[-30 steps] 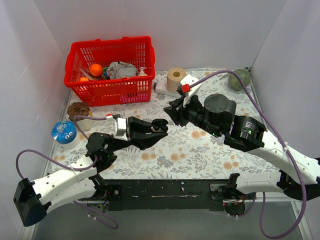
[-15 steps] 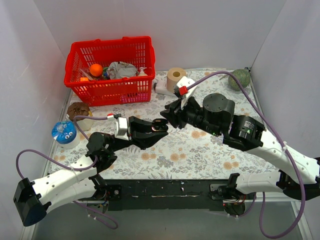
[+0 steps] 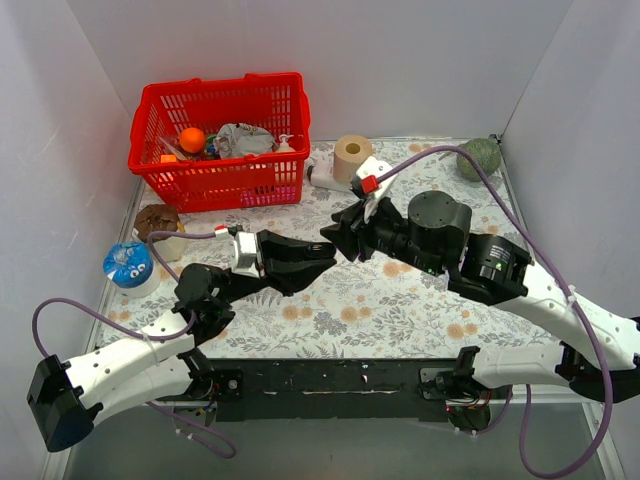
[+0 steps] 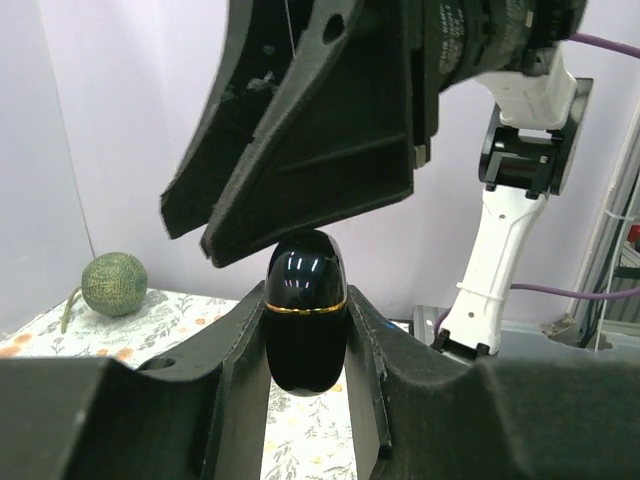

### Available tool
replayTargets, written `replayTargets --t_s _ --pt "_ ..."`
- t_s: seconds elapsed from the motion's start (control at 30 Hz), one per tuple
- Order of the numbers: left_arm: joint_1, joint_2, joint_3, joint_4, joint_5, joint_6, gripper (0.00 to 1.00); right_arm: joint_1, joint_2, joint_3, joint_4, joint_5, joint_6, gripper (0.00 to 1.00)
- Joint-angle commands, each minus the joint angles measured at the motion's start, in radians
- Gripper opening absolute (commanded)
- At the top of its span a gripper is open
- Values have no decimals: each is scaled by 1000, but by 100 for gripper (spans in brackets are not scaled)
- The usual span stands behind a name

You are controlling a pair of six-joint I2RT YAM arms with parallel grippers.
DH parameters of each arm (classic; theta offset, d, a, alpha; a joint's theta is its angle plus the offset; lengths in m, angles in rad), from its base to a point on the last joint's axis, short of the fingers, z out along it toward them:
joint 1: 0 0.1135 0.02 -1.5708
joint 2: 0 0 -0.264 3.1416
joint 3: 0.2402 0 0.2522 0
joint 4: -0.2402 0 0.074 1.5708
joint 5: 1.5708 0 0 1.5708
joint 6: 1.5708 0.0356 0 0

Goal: Insert the wireless bluetooth earbuds into the charging case
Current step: Close the charging case, then place the charging case at the center of the board.

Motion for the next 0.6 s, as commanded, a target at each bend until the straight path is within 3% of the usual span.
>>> replayTargets --t_s 0.0,0.03,0.1,0.17,0.33,0.57 --pt "6 -6 11 -45 -129 7 0 3 -101 -95 97 216 47 48" --pt "6 -3 7 -109 -191 -4 0 3 -159 -127 150 346 74 49" --pt "6 21 10 -200 -377 -89 0 0 -216 -236 190 443 91 50" --pt "6 84 28 -339 -438 -154 0 -6 -263 -290 191 505 101 50" --pt "6 298 59 -444 -417 -369 0 -8 -255 -405 83 531 162 50" --pt "32 656 227 -512 -351 -407 0 -11 -364 -581 77 465 260 50"
